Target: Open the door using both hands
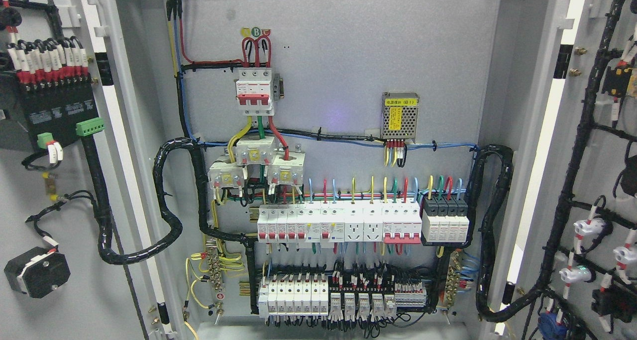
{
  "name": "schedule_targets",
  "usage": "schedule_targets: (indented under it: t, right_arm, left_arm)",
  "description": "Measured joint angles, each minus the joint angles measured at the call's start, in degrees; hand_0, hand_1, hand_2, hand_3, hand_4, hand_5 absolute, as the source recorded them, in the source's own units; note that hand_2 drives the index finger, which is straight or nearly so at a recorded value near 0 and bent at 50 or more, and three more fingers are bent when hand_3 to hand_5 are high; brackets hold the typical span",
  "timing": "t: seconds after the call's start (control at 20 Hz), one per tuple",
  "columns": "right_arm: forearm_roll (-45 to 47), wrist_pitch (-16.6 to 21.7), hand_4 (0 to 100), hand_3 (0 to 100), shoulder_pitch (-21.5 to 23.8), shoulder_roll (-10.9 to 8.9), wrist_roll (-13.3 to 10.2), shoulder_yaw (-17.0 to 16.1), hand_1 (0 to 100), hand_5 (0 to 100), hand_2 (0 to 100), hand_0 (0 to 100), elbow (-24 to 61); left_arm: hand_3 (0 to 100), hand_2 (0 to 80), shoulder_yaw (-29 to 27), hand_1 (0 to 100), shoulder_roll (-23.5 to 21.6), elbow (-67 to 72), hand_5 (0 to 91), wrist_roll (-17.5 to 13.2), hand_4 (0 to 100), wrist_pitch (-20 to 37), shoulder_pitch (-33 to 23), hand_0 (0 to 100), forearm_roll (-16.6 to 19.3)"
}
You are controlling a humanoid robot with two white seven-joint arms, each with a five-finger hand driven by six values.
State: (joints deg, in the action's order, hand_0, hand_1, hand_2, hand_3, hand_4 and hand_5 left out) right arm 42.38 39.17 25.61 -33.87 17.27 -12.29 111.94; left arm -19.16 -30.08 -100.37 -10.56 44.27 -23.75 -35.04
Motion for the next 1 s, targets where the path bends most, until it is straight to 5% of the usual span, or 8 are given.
schedule_targets:
  t: [1.0]
  right_arm:
    - [1.9, 0.7, 0, 0, 1.1, 1.28, 0.0, -1.4, 0, 0, 0, 11, -0.2]
  left_arm:
    - [0, 0.0, -2.1, 0, -1.9, 13.1, 0.0, 0.0, 3, 0.0, 9.2, 0, -0.4]
